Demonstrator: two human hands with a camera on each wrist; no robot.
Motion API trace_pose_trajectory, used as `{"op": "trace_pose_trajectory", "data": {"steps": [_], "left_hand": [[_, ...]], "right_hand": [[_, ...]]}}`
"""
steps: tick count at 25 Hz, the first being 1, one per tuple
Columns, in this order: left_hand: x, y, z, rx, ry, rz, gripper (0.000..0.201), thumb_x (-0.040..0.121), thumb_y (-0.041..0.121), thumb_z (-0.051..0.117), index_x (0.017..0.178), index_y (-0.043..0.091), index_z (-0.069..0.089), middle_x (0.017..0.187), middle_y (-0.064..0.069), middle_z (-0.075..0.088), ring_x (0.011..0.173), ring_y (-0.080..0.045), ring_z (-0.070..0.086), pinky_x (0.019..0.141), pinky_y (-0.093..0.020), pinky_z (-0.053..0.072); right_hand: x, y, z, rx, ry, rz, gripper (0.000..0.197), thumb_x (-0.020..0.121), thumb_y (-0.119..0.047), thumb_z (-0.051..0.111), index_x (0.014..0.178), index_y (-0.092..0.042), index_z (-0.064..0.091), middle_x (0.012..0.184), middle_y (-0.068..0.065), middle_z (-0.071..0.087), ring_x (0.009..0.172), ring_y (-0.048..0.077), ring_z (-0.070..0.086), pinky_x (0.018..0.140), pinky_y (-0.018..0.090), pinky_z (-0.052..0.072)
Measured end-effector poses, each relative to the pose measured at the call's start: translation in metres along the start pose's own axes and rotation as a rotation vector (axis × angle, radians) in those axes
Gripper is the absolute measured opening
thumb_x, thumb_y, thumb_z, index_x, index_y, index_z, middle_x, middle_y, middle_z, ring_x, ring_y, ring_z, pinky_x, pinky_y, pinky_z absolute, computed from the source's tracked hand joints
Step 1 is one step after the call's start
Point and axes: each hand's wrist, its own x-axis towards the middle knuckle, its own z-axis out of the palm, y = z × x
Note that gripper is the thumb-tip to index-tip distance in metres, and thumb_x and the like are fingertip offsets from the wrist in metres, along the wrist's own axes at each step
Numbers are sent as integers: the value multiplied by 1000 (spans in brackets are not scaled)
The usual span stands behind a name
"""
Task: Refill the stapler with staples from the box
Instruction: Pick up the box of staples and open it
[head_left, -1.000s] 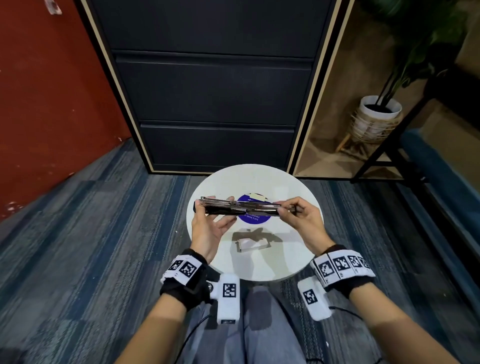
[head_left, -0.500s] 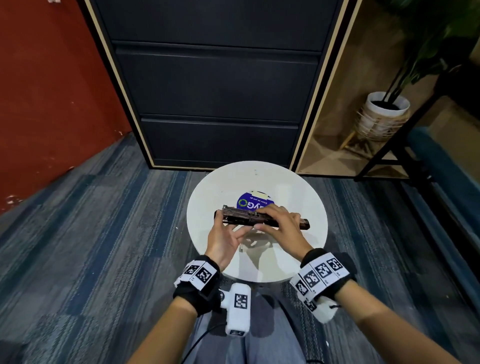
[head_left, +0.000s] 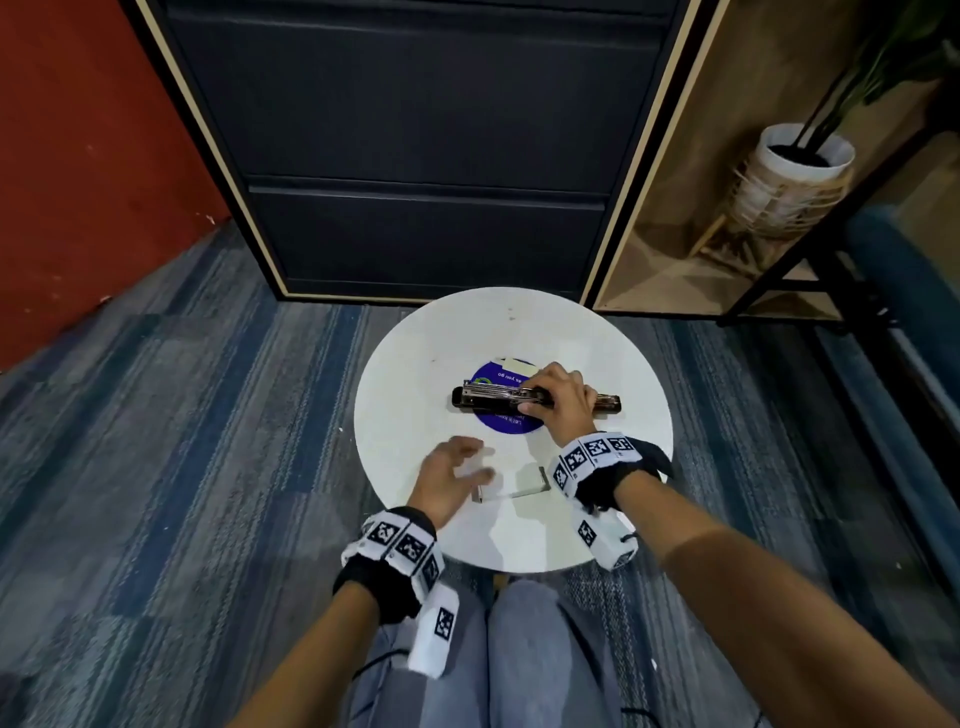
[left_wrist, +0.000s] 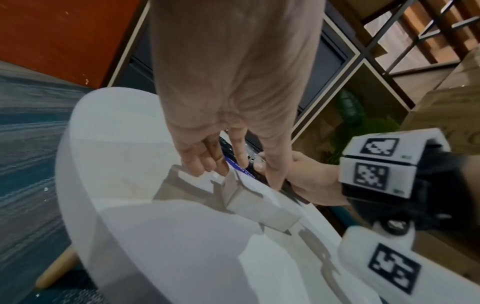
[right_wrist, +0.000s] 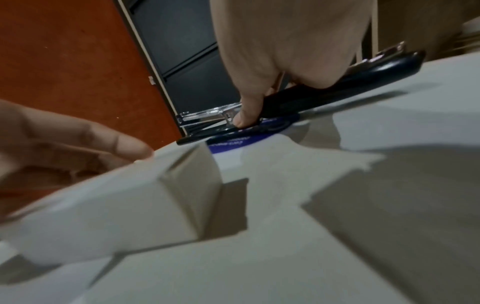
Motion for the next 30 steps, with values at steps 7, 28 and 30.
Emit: {"op": "trace_pose_trajectory", "data": {"steps": [7, 28, 30], "left_hand": [[11, 1, 12, 722, -153, 160, 52, 75, 25, 75, 123, 20, 57, 128, -1, 43, 119, -22, 35, 102, -41, 41], [-144, 52, -9, -285, 86, 457, 35, 76, -4, 73, 106, 12, 65, 99, 6, 72, 88, -7, 68, 71, -20, 55], [-151, 56, -8, -239, 107, 493, 35, 76, 0, 75, 108, 11, 66, 97, 9, 71, 88, -7, 68, 73, -25, 56]], "right_hand": [[17, 14, 14, -28, -2, 14, 39, 73, -18, 78, 111, -21, 68, 120, 5, 52, 115, 27, 41, 103, 39, 27], [-173, -95, -77, 1082, -228, -19, 56, 67, -43, 77, 113, -16, 61, 92, 9, 70, 73, 18, 70, 81, 29, 58], [-177, -95, -74, 1167, -249, 14, 65, 61, -50, 80, 113, -17, 60, 83, 4, 73, 72, 16, 70, 82, 28, 58]]}}
